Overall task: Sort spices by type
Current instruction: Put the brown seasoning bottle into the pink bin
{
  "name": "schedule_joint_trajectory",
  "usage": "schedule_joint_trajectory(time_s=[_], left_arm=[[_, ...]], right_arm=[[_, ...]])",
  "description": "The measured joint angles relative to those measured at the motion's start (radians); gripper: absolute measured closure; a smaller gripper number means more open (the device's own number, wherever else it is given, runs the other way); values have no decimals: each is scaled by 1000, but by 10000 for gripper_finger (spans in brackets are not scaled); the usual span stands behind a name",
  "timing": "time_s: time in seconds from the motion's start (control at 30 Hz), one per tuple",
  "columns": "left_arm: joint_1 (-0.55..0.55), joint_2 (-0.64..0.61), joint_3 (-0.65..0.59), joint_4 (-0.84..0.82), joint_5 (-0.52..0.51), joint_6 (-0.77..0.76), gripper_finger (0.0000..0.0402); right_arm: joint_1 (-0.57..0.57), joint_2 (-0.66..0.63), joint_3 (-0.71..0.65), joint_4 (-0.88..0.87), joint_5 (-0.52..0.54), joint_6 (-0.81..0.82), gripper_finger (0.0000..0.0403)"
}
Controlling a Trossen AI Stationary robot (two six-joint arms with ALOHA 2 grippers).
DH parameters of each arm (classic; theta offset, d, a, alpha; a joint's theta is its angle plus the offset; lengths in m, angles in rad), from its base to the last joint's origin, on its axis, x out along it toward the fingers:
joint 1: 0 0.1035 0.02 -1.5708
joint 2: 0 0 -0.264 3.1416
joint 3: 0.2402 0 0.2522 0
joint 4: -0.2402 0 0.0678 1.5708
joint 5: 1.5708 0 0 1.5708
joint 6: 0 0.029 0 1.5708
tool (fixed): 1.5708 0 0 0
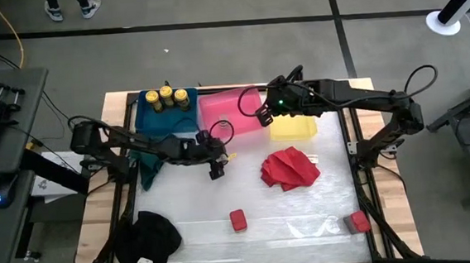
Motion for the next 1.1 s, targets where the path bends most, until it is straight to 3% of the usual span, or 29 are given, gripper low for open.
schedule_joint_trajectory(time_s=[0.23, 0.47, 0.57, 0.8, 0.97, 1.1], left_arm=[[0, 55, 0, 10, -4, -68, 132], [5, 32, 0, -11, -46, -175, 274], [5, -17, 0, -36, -47, -188, 276], [2, -233, -1, -135, -101, -197, 276], [-28, -453, 0, -281, -240, -226, 277], [-45, -588, 0, -446, -342, -310, 277]], right_arm=[[10, 6, -1, -4, 1, 19, 403], [9, 14, -1, 42, -7, 68, 403], [-5, 41, -1, 91, -61, 76, 403], [-86, 201, 0, 267, -303, 89, 403], [-137, 348, 1, 482, -424, 66, 403], [-158, 444, 22, 529, -416, 80, 403]])
